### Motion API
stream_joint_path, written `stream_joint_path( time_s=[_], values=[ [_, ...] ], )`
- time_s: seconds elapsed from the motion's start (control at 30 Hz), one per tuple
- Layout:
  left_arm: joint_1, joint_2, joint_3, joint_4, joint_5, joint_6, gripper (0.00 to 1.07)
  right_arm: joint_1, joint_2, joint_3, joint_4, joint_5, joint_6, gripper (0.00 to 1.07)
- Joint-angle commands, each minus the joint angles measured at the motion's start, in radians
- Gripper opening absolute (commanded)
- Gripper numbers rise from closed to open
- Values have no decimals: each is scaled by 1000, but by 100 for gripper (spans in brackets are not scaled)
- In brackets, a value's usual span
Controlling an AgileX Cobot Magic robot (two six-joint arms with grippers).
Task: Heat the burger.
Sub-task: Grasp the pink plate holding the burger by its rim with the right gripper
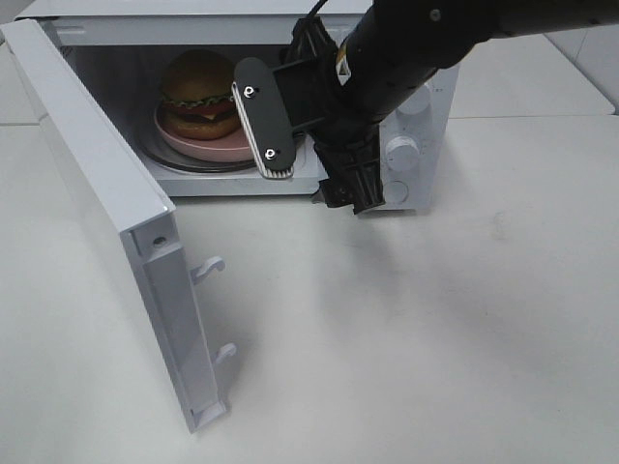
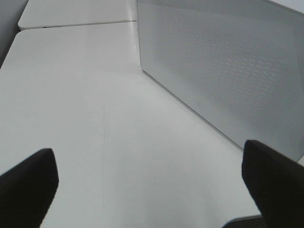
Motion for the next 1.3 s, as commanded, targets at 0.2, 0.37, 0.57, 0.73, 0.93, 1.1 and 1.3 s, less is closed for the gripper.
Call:
stream_joint_path(
  time_s=[0.2,0.37,0.57,0.73,0.93,1.1,1.3],
  values=[
    [3,-7,1,-3,-1,0,98,5,113,-85,-2,-73,49,93],
    [3,-7,1,-3,-1,0,98,5,162,-125,-2,-82,52,92],
    [3,-7,1,-3,-1,0,98,5,257,-237,-2,-81,109,90],
    [3,-7,1,-3,-1,0,98,5,327,-314,-3,-64,130,88],
    [3,-7,1,-3,-1,0,98,5,402,-399,-2,-31,132,86],
    [3,-7,1,-3,-1,0,98,5,453,-473,-1,-1,138,84],
    [3,-7,1,-3,-1,0,98,5,506,-560,26,24,152,83]
  ],
)
